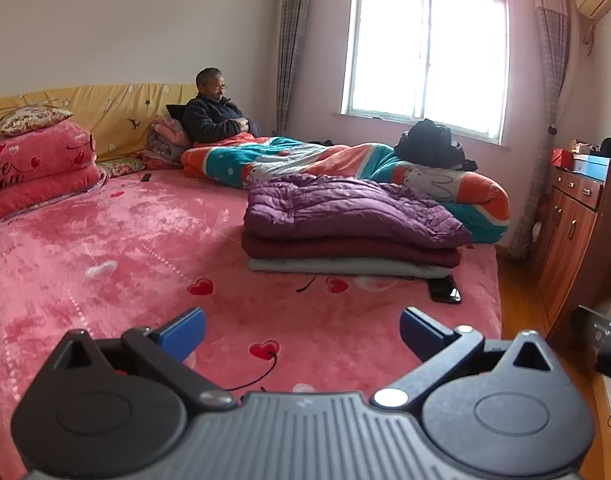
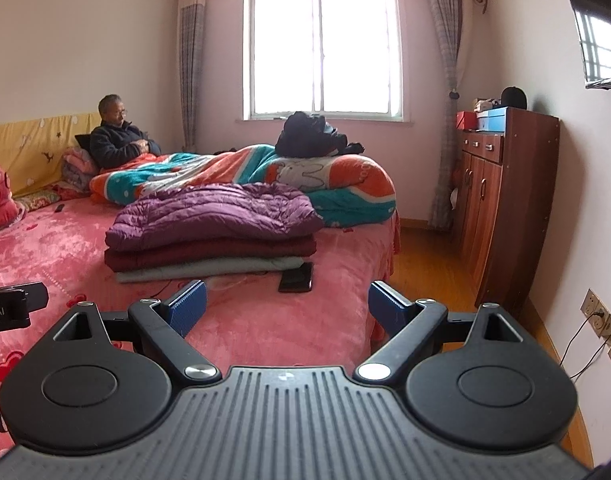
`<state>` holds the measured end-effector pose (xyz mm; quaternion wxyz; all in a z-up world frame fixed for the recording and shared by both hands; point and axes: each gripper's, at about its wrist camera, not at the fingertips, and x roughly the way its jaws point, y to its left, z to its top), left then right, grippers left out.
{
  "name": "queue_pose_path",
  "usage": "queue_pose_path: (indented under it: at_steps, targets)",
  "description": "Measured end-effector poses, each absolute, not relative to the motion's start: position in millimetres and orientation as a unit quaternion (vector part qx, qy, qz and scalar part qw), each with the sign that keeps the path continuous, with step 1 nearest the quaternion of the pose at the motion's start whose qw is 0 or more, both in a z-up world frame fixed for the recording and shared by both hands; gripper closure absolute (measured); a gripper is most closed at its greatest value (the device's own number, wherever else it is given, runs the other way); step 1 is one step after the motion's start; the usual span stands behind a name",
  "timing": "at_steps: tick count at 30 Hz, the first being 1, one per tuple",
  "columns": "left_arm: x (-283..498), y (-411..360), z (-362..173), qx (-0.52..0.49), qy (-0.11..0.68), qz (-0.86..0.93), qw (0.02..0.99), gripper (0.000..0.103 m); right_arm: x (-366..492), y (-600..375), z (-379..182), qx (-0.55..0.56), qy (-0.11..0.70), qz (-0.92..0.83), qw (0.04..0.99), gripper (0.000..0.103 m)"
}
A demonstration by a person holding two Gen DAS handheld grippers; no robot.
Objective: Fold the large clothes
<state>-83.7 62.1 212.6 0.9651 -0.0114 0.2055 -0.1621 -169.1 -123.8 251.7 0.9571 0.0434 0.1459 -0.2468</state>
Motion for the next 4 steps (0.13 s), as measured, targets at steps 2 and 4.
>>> queue_pose_path:
  at_steps: [2, 4]
  targets:
    - [-78.8, 63.1, 205.7, -0.010, 0.211, -0.161, 0.964, 0.001, -163.8, -123.2, 246.7, 0.042, 0.149, -0.245, 0.957, 0.000]
    - [-73.6, 64.8, 197.0, -0.012, 0.221, -0.162, 0.962, 0.001, -158.6, -122.7, 241.8, 0.044, 0.151, -0.243, 0.957, 0.000]
